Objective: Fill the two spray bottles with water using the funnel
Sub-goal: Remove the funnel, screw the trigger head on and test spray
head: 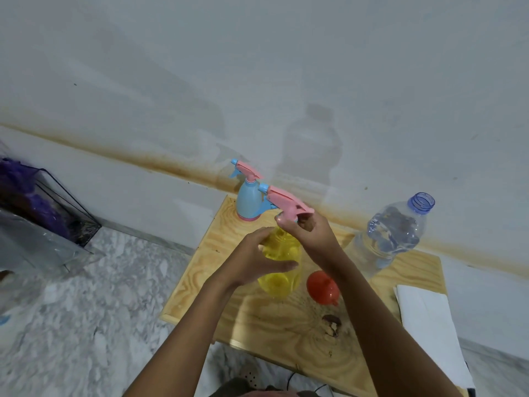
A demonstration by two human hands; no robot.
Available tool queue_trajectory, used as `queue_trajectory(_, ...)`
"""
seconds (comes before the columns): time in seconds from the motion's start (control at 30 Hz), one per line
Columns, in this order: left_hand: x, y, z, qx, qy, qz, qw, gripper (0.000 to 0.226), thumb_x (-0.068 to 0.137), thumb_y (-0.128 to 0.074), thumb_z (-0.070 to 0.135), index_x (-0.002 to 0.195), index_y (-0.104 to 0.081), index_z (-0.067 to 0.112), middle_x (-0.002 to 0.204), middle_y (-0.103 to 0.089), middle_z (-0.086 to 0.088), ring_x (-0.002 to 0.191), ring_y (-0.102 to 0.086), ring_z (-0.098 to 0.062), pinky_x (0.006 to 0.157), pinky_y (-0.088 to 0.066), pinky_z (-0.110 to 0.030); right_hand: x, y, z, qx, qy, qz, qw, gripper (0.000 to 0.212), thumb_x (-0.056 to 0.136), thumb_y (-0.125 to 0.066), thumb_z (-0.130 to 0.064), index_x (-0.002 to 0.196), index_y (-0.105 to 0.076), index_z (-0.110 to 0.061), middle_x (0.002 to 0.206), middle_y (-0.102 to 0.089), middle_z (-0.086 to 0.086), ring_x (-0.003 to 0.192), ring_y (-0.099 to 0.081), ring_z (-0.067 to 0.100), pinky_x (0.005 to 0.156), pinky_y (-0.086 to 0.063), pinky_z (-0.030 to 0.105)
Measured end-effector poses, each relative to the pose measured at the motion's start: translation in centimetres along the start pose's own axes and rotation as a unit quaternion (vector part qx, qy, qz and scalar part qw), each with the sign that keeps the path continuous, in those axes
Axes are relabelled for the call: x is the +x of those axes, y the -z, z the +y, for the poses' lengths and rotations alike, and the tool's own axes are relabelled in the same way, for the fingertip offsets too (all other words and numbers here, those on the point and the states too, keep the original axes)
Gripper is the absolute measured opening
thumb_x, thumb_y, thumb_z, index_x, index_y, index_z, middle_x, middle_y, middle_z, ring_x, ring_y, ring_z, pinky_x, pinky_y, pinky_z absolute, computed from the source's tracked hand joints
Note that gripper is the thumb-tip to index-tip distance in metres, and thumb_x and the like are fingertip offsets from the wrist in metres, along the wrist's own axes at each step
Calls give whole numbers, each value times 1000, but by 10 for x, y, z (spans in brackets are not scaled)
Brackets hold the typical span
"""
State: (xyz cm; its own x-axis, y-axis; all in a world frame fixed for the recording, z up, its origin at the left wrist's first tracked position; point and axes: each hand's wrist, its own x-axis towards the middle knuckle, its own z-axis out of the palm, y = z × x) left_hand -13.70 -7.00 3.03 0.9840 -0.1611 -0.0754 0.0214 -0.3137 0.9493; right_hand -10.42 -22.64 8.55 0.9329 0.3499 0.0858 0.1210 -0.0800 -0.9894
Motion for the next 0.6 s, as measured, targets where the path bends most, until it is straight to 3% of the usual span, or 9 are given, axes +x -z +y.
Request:
queue_trajectory(0.13,-1,4,-1,-8,49,-76,996,50,66,-91,29,110,-67,33,100,-73,13,95,-67,-4,85,-57,-28,14,2,-4,-20,-65,-108,992,24,95,-67,-18,112,-65,-34,84,-72,-22,81,-66,-5,74,-50,13)
queue_trajectory(0.2,-1,4,-5,-19,60,-89,994,46,69,-90,26,107,-66,35,97,-73,18,94,-67,-1,82,-56,-22,20,-3,-4,-17,-81,-129,988,20,95,-62,-27,107,-70,-40,87,-71,-11,82,-65,2,75,-52,15)
queue_trajectory(0.27,0,6,-10,-27,79,-94,992,48,69,-90,26,109,-64,37,98,-72,21,94,-67,2,80,-53,-18,24,-8,-1,-1,-95,-128,987,22,91,-57,-27,104,-72,-36,88,-72,-5,80,-68,10,75,-54,20)
queue_trajectory(0.33,0,10,-22,-35,99,-96,990,63,65,-91,35,119,-61,37,106,-71,17,101,-66,0,87,-54,-23,27,-9,9,2,-99,-110,989,24,92,-56,-24,111,-70,-24,94,-74,-2,77,-69,17,78,-56,30)
queue_trajectory(0.4,-1,15,-39,-43,125,-83,988,86,53,-92,48,130,-57,33,118,-67,13,113,-61,-4,97,-54,-33,29,-9,21,-2,-106,-88,990,32,91,-55,-25,118,-67,-14,109,-74,8,76,-68,21,77,-55,40)
queue_trajectory(0.47,-1,19,-57,-45,167,-47,984,99,49,-90,57,137,-52,30,129,-59,11,122,-55,-6,100,-51,-32,32,-9,32,13,-125,-76,989,33,93,-54,-18,123,-64,-9,117,-71,13,83,-68,19,66,-58,35)
queue_trajectory(0.53,2,20,-81,34,207,15,978,92,62,-85,57,141,-49,26,135,-49,12,126,-46,-7,101,-43,-26,35,-11,40,22,-174,-69,982,32,97,-52,-7,129,-59,-13,121,-67,16,95,-69,16,56,-57,30)
queue_trajectory(0.6,8,18,-106,170,236,70,954,86,72,-79,58,142,-48,19,142,-45,0,132,-41,-16,105,-39,-31,39,-14,52,-22,-229,-82,970,36,100,-51,-9,134,-57,-16,119,-66,14,104,-68,23,53,-58,30)
